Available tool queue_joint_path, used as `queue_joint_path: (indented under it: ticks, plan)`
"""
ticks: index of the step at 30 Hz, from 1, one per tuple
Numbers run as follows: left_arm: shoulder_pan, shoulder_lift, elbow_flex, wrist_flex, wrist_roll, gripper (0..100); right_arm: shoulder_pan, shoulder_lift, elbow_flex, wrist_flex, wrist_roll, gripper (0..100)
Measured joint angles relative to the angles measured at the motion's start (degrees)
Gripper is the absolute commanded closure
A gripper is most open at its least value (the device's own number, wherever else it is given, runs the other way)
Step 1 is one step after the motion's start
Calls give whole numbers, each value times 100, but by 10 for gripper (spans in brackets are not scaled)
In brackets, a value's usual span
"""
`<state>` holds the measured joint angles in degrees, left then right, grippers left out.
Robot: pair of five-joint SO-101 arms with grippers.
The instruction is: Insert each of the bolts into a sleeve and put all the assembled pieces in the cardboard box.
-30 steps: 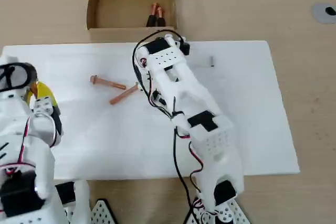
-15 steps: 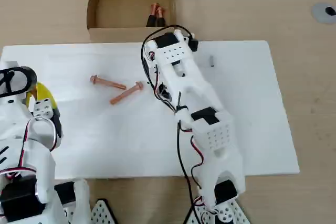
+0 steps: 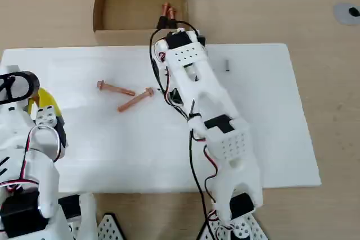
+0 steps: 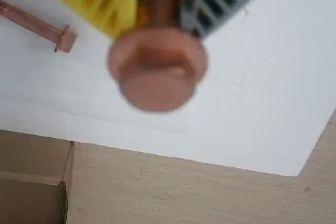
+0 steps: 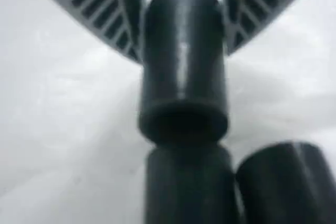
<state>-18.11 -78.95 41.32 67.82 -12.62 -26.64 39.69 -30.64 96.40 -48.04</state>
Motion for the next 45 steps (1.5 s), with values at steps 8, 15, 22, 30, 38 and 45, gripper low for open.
queue_joint_path:
  ticks: [8,15,22,30,38,45]
  plan:
    - [0,0,0,0,0,991,0,0,0,0,0,933]
    - [0,0,0,0,0,998,0,193,0,211,536,754]
    - [0,0,0,0,0,998,0,255,0,220,615,623]
    - [0,0,0,0,0,998,0,290,0,-123,624,624]
    - [0,0,0,53,-88,998,0,290,0,-554,633,624]
    - [0,0,0,141,-220,998,9,519,-79,-598,633,640]
